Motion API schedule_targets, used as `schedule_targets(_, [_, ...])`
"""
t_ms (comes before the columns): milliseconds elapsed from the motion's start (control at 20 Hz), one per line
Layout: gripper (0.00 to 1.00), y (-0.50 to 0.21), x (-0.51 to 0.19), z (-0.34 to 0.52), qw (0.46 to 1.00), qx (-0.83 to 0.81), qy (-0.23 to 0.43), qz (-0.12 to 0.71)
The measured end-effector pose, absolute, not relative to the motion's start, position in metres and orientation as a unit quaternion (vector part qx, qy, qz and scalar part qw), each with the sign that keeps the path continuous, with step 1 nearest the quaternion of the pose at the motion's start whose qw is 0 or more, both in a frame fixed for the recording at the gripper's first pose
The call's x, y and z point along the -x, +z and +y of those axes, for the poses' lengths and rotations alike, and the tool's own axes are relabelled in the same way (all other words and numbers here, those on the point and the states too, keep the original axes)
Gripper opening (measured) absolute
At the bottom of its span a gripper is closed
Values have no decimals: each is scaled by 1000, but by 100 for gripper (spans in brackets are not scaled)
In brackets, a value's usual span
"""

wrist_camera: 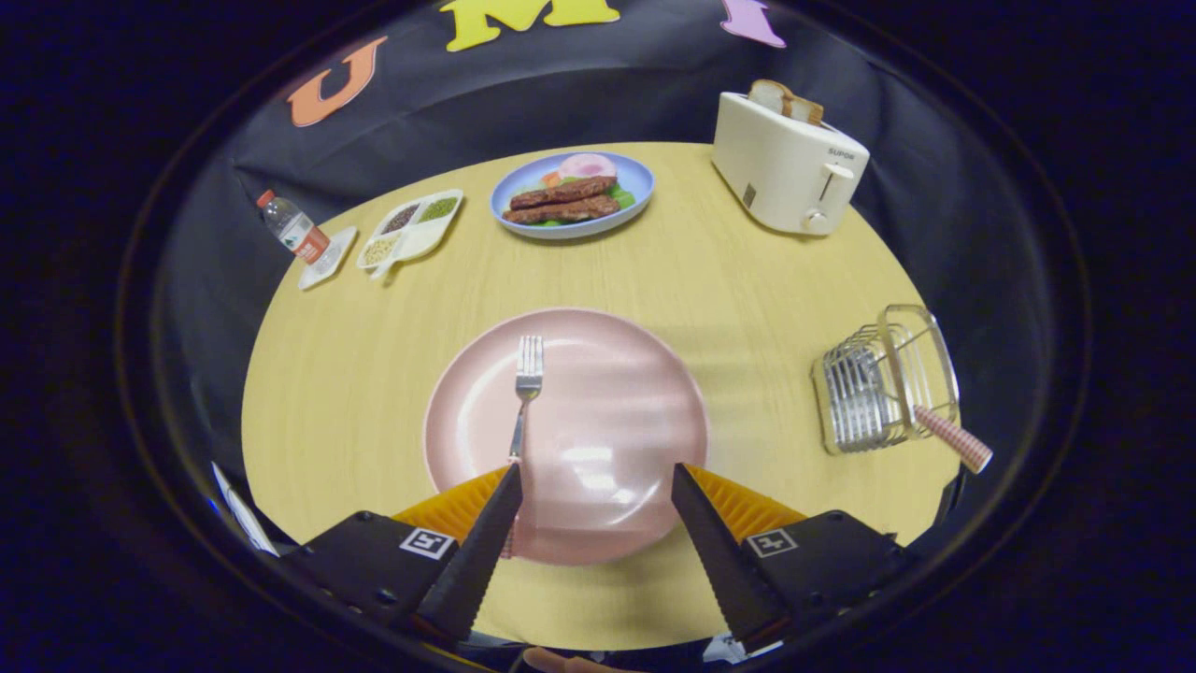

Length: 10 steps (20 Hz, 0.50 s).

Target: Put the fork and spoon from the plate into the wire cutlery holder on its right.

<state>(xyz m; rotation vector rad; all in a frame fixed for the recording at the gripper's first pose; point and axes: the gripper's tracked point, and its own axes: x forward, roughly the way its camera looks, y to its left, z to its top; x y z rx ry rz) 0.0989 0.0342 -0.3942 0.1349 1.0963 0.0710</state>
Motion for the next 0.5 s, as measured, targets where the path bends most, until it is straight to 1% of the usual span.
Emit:
schedule_targets(100, [94,-400,-99,49,855,-78,36,511])
schedule_targets(200, [92,-407,-99,59,859,-70,35,506])
schedule_targets(350, [72,-417,-100,66,861,-59,17,504])
schedule_targets(400, [67,-422,-102,67,862,-53,7,504])
schedule_targets(500, [37,-426,-99,63,859,-41,-15,509])
